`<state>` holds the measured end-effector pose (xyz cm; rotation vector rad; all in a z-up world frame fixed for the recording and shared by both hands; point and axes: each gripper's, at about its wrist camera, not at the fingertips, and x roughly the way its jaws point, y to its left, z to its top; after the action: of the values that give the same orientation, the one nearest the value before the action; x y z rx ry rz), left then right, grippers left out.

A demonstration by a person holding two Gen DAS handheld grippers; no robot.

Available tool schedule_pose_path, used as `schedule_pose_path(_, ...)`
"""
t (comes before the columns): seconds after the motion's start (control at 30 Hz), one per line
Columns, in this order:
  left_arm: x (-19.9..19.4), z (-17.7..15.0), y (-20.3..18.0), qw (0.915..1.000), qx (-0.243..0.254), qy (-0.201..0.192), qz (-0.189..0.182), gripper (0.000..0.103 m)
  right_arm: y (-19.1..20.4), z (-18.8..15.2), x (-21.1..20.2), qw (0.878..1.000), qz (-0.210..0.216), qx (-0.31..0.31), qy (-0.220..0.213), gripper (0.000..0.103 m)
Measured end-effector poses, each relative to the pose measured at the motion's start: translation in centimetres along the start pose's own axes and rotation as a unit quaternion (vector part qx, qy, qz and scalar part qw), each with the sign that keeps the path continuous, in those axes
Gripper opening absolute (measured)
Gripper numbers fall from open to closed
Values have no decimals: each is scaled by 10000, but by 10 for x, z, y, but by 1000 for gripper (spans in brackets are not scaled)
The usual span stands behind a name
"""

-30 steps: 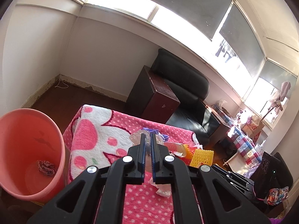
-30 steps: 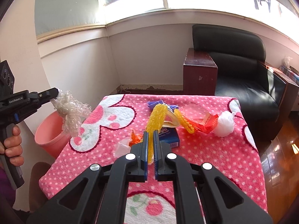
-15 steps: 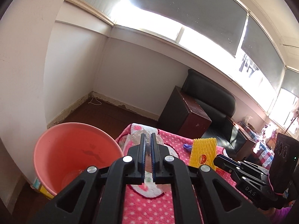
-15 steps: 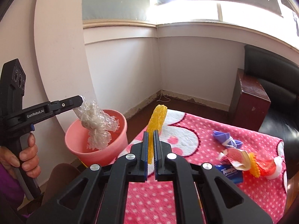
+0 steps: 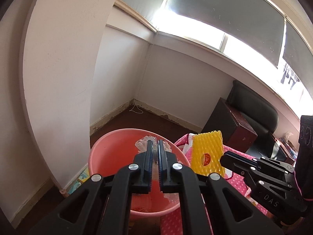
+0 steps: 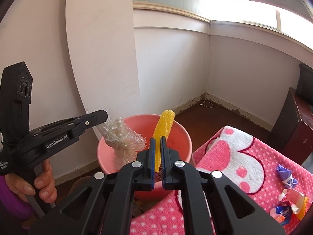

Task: Collect trash
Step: 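Carry both items over the pink bucket and open both grippers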

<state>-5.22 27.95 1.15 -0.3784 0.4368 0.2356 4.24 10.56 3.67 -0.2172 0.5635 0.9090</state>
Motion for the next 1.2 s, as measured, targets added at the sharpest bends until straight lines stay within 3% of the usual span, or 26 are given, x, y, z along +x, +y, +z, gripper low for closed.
schedule_pose_path(0.27, 20, -12, 22, 9989, 80, 125, 453, 4, 25, 7, 35, 9992, 154, -216, 314, 5)
schedule_pose_path(0.83, 38, -22, 39, 9969, 6, 344, 713, 5, 35, 3, 69, 9971, 174, -70, 736, 5)
schedule_pose_path(0.97, 38, -23, 38, 9965, 11, 339, 766, 12, 36, 2, 70, 9965, 163, -50, 812, 6)
schedule_pose_path(1.03, 36, -23, 38, 9965, 7, 318, 777, 25, 34, 3, 73, 9964, 189, -39, 821, 6)
schedule_pose_path(1.07, 35, -22, 38, 9965, 2, 289, 787, 38, 34, 3, 72, 9964, 214, -32, 817, 6)
schedule_pose_path(1.13, 31, -21, 37, 9968, -2, 212, 765, 42, 32, 3, 72, 9965, 246, -14, 795, 16)
schedule_pose_path(1.2, 28, -20, 36, 9971, 12, 193, 736, 42, 32, 3, 70, 9968, 307, 11, 741, 35)
